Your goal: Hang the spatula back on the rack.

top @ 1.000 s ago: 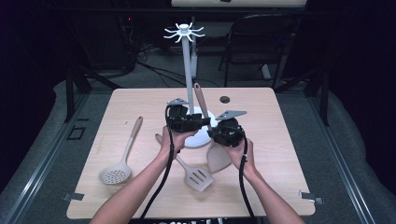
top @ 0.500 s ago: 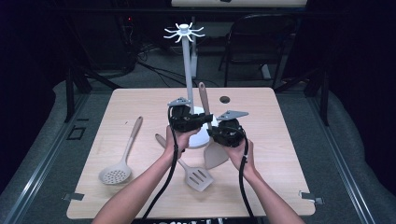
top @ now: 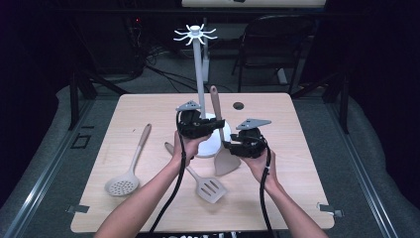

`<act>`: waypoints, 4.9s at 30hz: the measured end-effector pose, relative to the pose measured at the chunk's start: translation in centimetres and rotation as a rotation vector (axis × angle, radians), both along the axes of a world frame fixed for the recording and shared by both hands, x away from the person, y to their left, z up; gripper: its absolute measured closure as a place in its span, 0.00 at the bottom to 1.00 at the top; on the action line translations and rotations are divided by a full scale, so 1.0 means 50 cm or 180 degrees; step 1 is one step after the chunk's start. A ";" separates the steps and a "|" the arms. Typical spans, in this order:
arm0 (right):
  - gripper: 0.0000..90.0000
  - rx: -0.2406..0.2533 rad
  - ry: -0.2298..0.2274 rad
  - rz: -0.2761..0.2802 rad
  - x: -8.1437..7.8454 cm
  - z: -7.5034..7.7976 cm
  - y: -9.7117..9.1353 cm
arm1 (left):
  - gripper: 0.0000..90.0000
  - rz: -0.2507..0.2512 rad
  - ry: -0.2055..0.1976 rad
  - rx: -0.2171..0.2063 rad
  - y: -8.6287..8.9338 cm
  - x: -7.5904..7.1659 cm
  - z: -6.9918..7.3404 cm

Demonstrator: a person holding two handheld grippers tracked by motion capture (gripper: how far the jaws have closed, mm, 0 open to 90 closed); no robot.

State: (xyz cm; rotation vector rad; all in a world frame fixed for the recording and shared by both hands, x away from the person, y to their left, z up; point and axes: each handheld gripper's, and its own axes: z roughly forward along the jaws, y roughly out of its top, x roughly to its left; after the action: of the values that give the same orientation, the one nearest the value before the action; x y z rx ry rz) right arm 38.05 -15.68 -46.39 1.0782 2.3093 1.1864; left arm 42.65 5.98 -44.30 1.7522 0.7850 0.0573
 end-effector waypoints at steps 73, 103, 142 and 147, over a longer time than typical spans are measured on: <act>0.04 -0.0193 0.0395 -0.0039 0.026 -0.048 -0.040 | 0.85 0.0094 -0.0495 0.0180 0.038 0.061 0.153; 0.04 -0.0194 0.0345 -0.0023 0.024 -0.045 -0.038 | 0.85 0.0115 -0.0593 0.0131 0.035 0.069 0.200; 0.05 -0.0301 0.0411 0.0003 0.028 -0.056 -0.036 | 0.85 0.0502 -0.0837 0.0496 0.045 0.095 0.191; 0.05 -0.0307 0.0432 0.0004 0.028 -0.056 -0.036 | 0.84 0.0483 -0.0838 0.0508 0.046 0.094 0.192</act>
State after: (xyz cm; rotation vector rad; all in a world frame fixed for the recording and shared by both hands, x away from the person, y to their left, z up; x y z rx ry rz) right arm 39.46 -17.48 -49.21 1.1548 2.4418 1.0197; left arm 47.33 8.29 -34.69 1.7858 0.7332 0.4546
